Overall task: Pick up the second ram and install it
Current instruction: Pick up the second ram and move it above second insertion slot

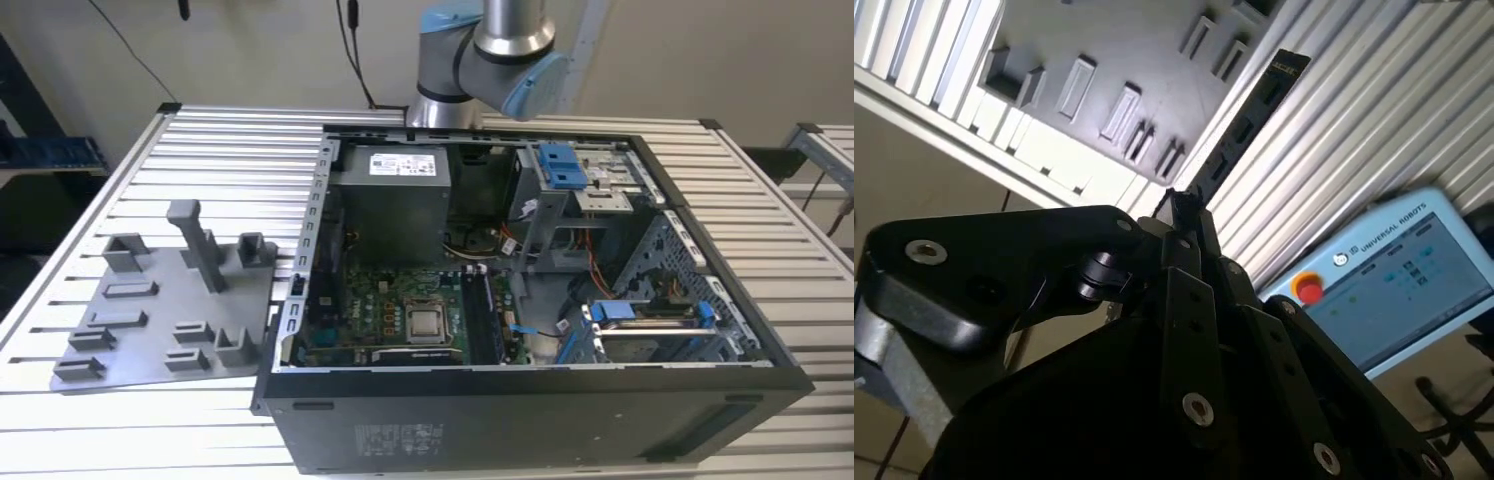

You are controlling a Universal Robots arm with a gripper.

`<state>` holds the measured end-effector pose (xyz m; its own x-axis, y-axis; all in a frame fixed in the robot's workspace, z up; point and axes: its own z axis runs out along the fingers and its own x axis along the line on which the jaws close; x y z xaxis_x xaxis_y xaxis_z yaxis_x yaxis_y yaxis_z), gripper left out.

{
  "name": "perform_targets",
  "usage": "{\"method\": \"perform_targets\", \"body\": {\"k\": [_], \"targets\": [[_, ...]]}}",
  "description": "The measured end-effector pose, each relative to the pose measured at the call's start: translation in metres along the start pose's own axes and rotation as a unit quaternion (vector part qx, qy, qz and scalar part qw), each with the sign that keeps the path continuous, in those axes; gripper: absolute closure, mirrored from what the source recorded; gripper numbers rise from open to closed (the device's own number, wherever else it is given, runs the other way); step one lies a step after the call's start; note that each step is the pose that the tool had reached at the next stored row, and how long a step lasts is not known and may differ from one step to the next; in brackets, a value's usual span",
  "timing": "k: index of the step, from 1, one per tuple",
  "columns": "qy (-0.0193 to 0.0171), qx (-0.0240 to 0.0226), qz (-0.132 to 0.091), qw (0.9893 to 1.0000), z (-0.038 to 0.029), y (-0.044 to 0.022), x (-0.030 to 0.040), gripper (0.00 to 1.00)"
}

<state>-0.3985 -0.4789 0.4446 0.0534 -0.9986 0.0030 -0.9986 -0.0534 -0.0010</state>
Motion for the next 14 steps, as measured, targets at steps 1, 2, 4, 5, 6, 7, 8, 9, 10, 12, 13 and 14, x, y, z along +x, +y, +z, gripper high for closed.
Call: {"method": "perform_targets", "body": {"k": [1,2,4,5,6,7,8,9,10,12,13,14], "targets": [[0.0,0.0,0.0,1.0,-0.001,0.0,0.0,0.86],[0.0,0.0,0.0,1.0,-0.0021,0.0,0.0,0.86],[0.0,0.0,0.0,1.0,-0.0043,0.0,0.0,0.86],[0.0,0.0,0.0,1.0,-0.0054,0.0,0.0,0.86],[0.0,0.0,0.0,1.0,-0.0065,0.0,0.0,0.86],[0.0,0.0,0.0,1.0,-0.0075,0.0,0.0,0.86],[0.0,0.0,0.0,1.0,-0.0082,0.0,0.0,0.86],[0.0,0.0,0.0,1.0,-0.0082,0.0,0.0,0.86],[0.0,0.0,0.0,1.0,-0.0082,0.0,0.0,0.86],[0.0,0.0,0.0,1.0,-0.0083,-0.0008,0.0001,0.86],[0.0001,-0.0001,-0.001,1.0,-0.0083,-0.0024,0.0002,0.86],[0.0,-0.0001,-0.001,1.0,-0.0082,-0.0044,0.0003,0.86]]}}
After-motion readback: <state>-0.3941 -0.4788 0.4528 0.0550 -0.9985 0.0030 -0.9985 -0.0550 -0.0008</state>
